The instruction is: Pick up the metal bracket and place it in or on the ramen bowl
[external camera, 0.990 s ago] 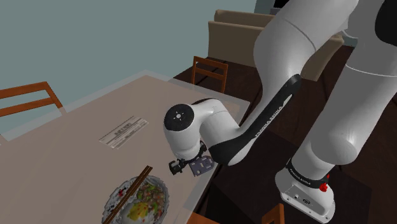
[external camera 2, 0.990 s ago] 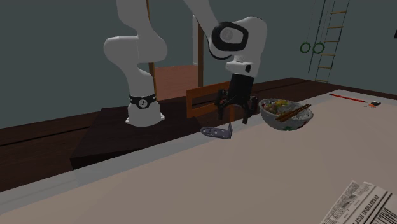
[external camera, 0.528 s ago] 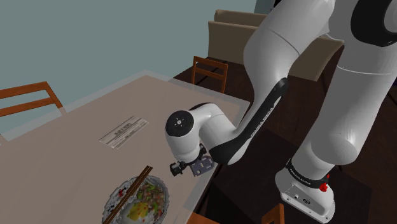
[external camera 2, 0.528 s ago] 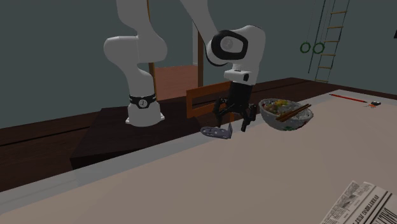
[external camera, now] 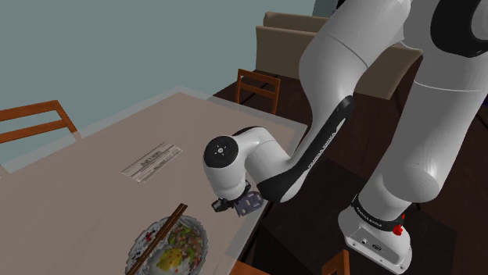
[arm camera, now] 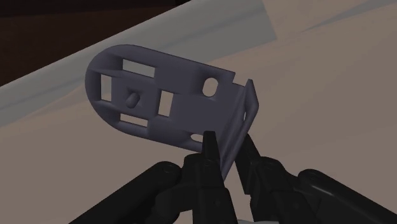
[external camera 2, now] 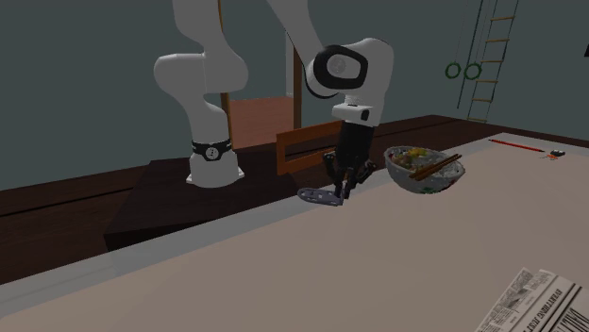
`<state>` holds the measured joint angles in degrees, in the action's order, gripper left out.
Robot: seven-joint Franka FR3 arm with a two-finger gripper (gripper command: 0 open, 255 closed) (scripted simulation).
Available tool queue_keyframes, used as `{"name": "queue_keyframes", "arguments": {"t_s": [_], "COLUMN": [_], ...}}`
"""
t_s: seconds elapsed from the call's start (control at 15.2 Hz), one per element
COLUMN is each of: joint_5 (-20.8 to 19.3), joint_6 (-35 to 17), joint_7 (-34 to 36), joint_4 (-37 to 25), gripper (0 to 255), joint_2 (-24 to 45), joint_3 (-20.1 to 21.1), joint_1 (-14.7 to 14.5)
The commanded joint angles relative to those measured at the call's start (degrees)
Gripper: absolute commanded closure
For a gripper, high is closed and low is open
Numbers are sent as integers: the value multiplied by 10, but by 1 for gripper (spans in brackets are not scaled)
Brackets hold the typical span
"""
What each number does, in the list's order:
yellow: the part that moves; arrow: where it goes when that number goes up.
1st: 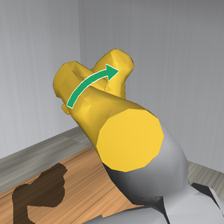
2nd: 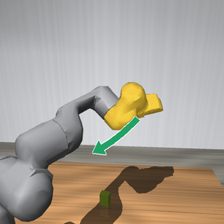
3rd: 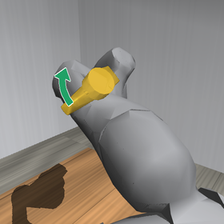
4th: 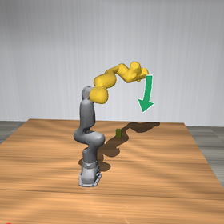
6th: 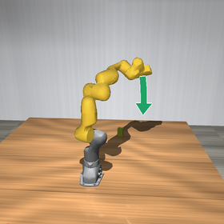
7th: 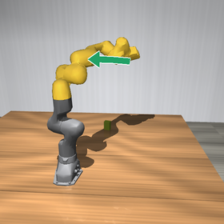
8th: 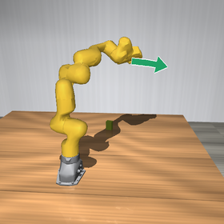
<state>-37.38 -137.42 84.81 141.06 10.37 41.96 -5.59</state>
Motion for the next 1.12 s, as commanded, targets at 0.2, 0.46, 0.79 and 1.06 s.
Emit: {"name": "queue_keyframes", "arguments": {"t_s": [0.2, 0.46, 0.79, 1.06], "joint_5": [0, 13, 78, 127], "joint_6": [0, 3, 20, 37], "joint_7": [0, -10, -63, -105], "joint_4": [0, 1, 4, 3], "gripper": [255, 255, 255, 255], "joint_2": [0, -10, -60, -99], "joint_3": [0, 5, 23, 30], "joint_1": [0, 3, 14, 16]}}
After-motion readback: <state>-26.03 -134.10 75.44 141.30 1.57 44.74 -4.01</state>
